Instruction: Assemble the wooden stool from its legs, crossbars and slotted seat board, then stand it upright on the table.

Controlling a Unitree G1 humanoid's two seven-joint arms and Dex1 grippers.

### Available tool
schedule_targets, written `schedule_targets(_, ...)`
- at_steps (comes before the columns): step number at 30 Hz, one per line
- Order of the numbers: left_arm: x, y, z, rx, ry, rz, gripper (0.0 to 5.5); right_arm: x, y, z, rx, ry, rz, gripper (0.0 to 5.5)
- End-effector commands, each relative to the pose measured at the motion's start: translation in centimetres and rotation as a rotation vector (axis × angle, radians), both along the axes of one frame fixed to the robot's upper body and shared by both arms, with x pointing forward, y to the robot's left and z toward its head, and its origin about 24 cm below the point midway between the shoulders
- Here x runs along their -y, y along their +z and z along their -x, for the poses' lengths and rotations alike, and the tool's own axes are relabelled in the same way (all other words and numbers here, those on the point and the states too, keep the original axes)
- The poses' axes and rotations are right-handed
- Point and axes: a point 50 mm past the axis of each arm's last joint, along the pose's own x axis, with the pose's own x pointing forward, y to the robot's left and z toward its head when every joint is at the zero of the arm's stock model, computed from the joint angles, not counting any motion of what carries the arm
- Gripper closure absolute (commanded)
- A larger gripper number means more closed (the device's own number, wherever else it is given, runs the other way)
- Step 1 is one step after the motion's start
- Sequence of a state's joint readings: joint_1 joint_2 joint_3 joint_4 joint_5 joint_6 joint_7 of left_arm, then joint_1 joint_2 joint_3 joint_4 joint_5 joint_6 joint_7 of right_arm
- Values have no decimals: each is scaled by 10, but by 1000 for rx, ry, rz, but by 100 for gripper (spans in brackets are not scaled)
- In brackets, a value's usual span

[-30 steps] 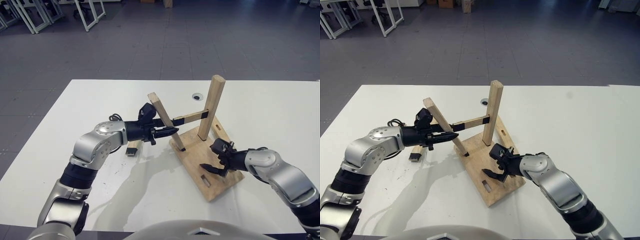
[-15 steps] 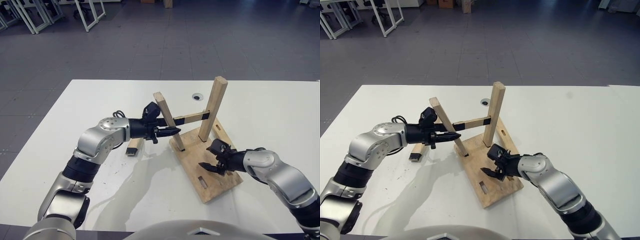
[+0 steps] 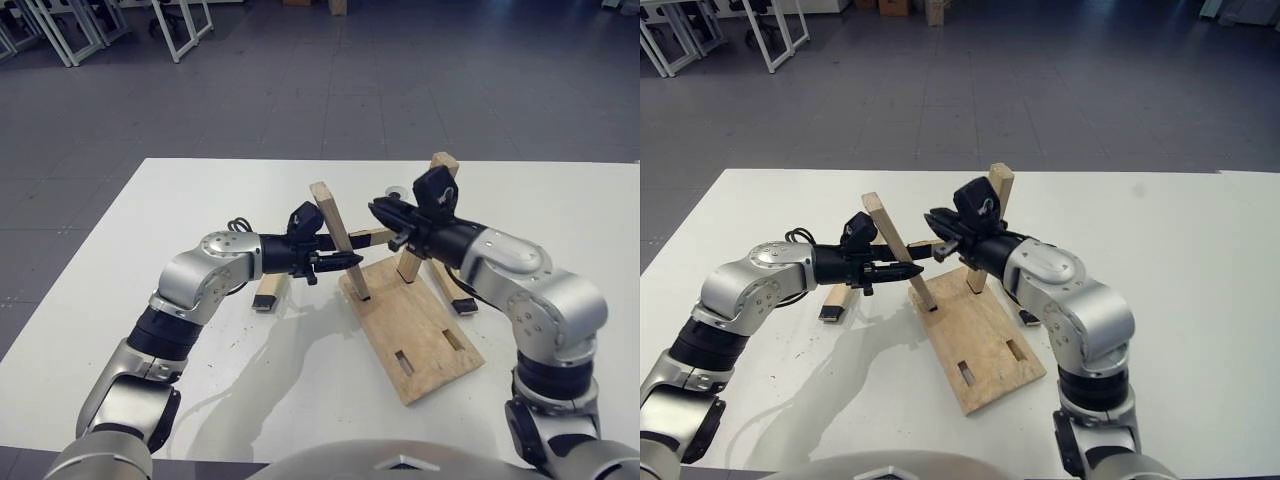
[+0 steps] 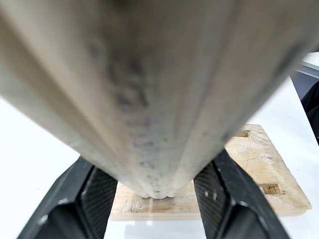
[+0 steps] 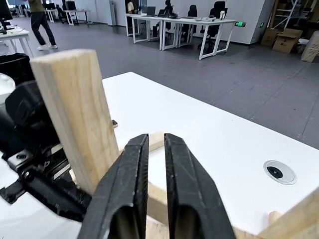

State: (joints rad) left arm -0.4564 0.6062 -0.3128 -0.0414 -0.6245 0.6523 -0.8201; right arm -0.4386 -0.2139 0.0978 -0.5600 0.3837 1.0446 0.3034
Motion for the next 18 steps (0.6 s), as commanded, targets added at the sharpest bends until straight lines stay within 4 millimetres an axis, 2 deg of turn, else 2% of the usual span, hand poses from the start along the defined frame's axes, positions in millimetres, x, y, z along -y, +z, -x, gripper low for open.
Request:
schedule_targets(1,-32,-65,14,-194,154,-346,344,-20,19,-25,143,-126,-1,521)
schedule_targets(2,-32,-65,13,-193,155,-343,344,-21,38,-33,226,-188,-57,521)
schedule_targets(3,-31,-65,13,-193,155,-341,344,-22,49,-37,273,-224,-96,521)
schedule_targets(4,-31,-64,14,-193,155,-339,344,-23,51,-39,283,-242,-108,521)
schedule_targets(5,-31,-64,14,-194,154,-337,344,-27,41,-40,254,-232,-67,521)
schedule_targets(6,-31,-64,15,-196,155,-334,344,-30,19,-38,190,-210,5,521)
schedule_targets(9,-30,-63,16,-200,151,-329,344,-23,-80,-16,-141,-227,186,521)
schedule_targets(10,-30,-63,16,-201,149,-328,344,-20,-103,-6,-241,-237,204,521)
schedule_targets(12,-29,-62,17,-204,147,-326,344,-17,-127,4,-362,-261,199,521)
schedule_targets(13,-29,-62,17,-204,146,-325,344,-17,-130,5,-391,-269,184,521)
schedule_targets(15,-27,-63,15,-202,145,-325,344,-19,-121,-2,-382,-285,132,521)
schedule_targets(18,-24,-66,16,-202,143,-326,344,-39,-75,-13,-290,-172,-127,521)
